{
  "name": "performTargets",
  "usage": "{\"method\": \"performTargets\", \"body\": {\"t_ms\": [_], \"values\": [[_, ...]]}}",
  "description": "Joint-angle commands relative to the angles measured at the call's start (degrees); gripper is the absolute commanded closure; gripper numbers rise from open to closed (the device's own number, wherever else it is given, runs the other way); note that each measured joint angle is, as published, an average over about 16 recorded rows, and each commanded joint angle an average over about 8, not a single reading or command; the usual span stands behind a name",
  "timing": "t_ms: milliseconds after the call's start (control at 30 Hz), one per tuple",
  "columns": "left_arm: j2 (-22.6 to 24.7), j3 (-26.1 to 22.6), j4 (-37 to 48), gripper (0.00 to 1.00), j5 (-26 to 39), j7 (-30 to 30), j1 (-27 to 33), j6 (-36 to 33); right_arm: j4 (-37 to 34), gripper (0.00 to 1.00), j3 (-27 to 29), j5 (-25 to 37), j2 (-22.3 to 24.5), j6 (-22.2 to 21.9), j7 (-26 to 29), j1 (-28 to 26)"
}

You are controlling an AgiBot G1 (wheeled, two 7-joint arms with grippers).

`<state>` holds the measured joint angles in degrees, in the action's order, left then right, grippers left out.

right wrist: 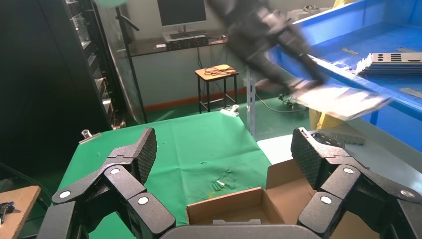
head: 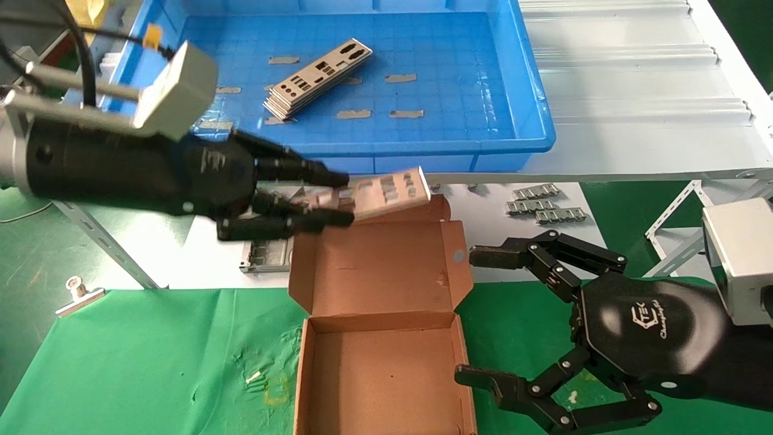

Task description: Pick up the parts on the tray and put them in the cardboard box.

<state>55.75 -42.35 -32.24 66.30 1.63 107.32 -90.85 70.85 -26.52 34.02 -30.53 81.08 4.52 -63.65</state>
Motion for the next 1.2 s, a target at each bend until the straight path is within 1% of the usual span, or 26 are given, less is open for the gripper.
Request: {"method": "performTargets", "body": {"t_ms": [33,100,200,333,433,600,867,900,1133,1167,1200], "values": [[-3.27,-2.72,-7.57,1.0,-3.4,2.28,-3.16,0.17,0.0,0.0,0.0,0.0,0.0,0.0,0.0,0.0],[-4.27,-4.09,-11.21,1.0,-3.45,0.2,-6.01,1.74,0.0,0.0,0.0,0.0,0.0,0.0,0.0,0.0],[-3.85,-5.06,-13.56,1.0,-2.54,-4.73,-10.54,4.55,0.0,0.0,0.0,0.0,0.0,0.0,0.0,0.0],[-1.53,-5.76,-13.31,1.0,-1.49,-10.72,-16.08,8.37,0.0,0.0,0.0,0.0,0.0,0.0,0.0,0.0],[0.68,-6.12,-11.4,1.0,-1.26,-13.85,-19.24,10.48,0.0,0.0,0.0,0.0,0.0,0.0,0.0,0.0],[4.57,-6.95,-6.97,1.0,-0.22,-18.04,-22.36,13.26,0.0,0.0,0.0,0.0,0.0,0.0,0.0,0.0],[9.68,-8.16,0.51,0.99,2.26,-21.84,-23.66,17.58,0.0,0.0,0.0,0.0,0.0,0.0,0.0,0.0],[10.13,-8.25,1.4,0.93,2.4,-22.16,-23.65,17.67,0.0,0.0,0.0,0.0,0.0,0.0,0.0,0.0],[12.26,-8.8,6.72,0.07,3.02,-23.73,-22.9,17.07,0.0,0.0,0.0,0.0,0.0,0.0,0.0,0.0],[12.52,-8.8,7.29,0.0,3.08,-23.99,-22.77,17.27,0.0,0.0,0.0,0.0,0.0,0.0,0.0,0.0],[12.8,-8.77,7.81,0.0,3.11,-24.22,-22.66,17.52,0.0,0.0,0.0,0.0,0.0,0.0,0.0,0.0]]}}
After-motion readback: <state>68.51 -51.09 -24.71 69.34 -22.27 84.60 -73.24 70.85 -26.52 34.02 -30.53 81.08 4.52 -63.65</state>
